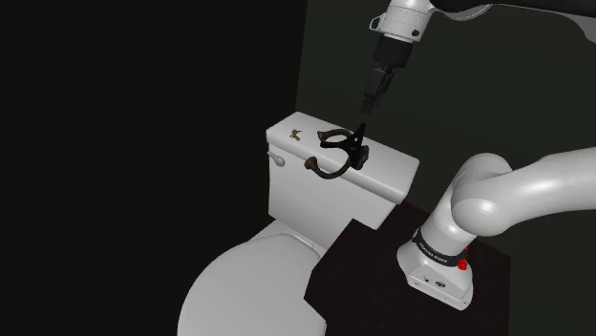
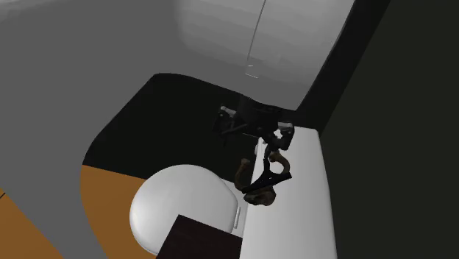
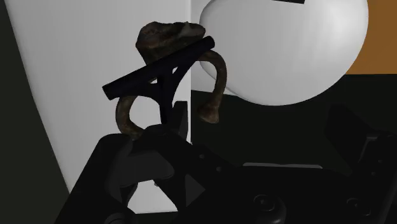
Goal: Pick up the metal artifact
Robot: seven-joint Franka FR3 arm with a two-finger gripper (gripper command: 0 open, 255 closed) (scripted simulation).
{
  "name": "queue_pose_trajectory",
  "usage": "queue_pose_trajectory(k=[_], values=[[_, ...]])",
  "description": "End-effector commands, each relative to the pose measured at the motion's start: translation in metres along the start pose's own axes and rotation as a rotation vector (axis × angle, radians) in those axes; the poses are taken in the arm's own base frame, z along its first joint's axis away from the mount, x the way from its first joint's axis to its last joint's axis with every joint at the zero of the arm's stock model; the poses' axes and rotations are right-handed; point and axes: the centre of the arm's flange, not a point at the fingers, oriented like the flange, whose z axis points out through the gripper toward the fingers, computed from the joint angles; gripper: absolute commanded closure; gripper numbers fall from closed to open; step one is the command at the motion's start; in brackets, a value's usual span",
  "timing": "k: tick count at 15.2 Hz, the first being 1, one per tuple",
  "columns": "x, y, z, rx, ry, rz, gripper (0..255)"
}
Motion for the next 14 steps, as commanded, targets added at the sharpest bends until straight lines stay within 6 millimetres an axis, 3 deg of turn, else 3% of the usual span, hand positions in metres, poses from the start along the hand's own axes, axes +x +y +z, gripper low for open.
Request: queue_pose_trajectory(k=[1, 14], values=[[0.0, 0.0, 0.0, 0.0, 0.0, 0.0, 0], [0.098, 0.099, 0.101, -0.137, -0.151, 0.054, 0]])
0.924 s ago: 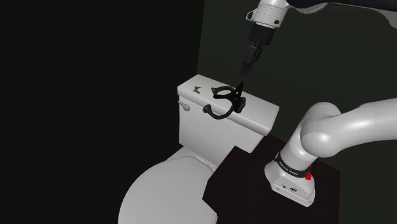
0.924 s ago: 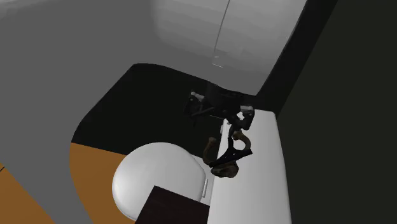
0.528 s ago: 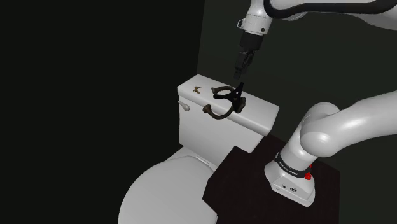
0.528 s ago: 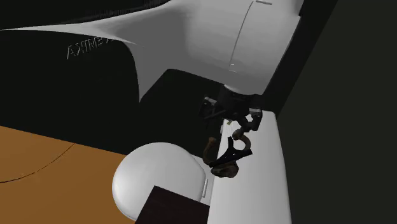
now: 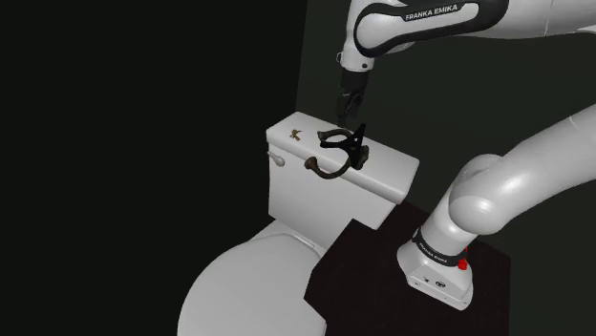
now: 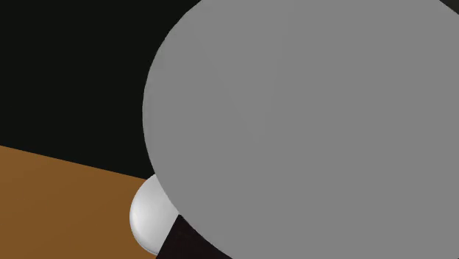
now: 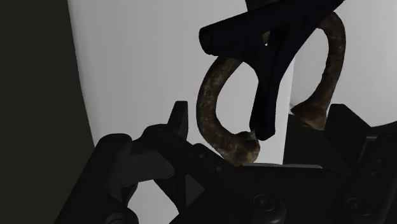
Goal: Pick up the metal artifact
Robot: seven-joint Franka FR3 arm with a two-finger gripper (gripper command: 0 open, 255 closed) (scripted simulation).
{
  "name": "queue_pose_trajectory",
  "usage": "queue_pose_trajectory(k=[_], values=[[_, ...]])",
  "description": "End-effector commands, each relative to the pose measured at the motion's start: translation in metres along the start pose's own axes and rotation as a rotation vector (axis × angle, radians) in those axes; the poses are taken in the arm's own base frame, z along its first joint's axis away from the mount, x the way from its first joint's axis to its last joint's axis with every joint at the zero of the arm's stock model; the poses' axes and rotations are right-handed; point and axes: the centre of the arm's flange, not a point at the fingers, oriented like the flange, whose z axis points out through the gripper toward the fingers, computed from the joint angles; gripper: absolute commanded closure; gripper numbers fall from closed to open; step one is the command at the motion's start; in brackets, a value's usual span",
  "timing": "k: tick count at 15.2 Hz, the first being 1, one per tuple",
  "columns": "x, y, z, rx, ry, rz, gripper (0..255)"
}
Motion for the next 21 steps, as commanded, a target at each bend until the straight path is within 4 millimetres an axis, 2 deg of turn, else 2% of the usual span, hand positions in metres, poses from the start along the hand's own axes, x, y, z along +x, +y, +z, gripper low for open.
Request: queue_pose_trajectory(k=[1, 3, 10, 12, 13, 21], values=[[0.017, 0.016, 0.015, -0.022, -0.023, 0.008, 0], [0.028, 0.026, 0.025, -0.036, -0.039, 0.013, 0], [0.032, 0.027, 0.065, -0.036, -0.039, 0.013, 0], [0.032, 0.027, 0.065, -0.036, -0.039, 0.013, 0], [0.031, 0.026, 0.065, -0.036, -0.039, 0.013, 255], [0.031, 0.027, 0.065, -0.036, -0.039, 0.013, 255]])
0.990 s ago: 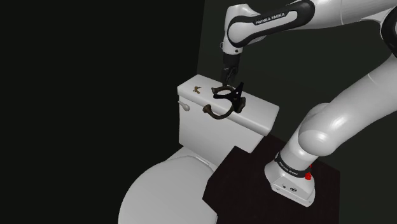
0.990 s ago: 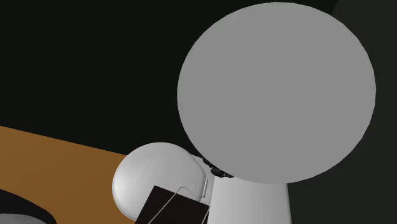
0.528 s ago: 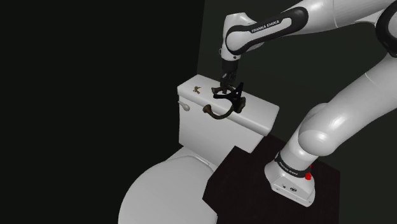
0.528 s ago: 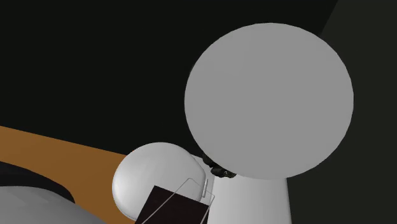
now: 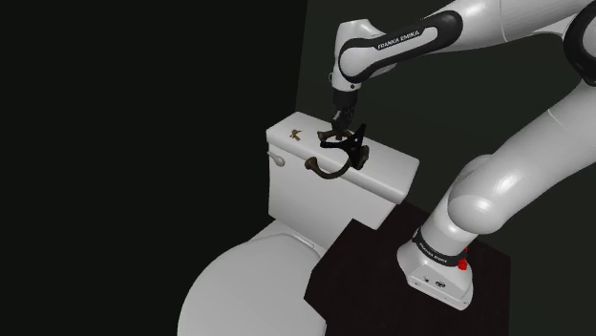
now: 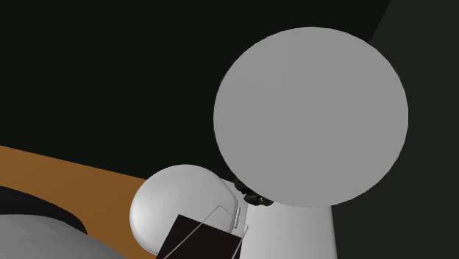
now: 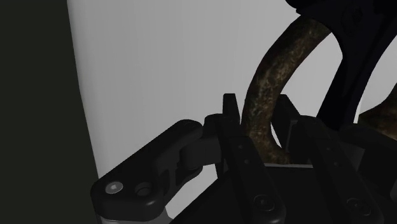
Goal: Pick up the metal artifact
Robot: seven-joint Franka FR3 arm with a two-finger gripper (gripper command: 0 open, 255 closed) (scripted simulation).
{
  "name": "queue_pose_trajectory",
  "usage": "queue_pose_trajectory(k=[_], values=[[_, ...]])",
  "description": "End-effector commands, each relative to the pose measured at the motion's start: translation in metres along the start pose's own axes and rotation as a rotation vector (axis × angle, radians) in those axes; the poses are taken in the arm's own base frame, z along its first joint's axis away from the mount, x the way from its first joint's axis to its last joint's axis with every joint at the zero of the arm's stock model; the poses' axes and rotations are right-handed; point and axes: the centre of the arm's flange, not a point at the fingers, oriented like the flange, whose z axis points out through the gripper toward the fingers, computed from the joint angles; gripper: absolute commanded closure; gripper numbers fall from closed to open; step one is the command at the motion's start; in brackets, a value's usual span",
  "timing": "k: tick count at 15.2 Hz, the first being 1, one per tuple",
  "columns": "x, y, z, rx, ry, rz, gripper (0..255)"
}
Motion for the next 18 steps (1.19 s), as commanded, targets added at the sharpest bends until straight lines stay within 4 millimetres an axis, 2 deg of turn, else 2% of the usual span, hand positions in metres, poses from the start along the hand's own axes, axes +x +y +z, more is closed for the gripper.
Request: queue_pose_trajectory(k=[1, 16, 18], values=[[0.001, 0.0, 0.0, 0.0, 0.0, 0.0, 255], [-0.011, 0.001, -0.078, 0.0, 0.0, 0.0, 255], [-0.011, 0.001, -0.079, 0.0, 0.0, 0.0, 255]])
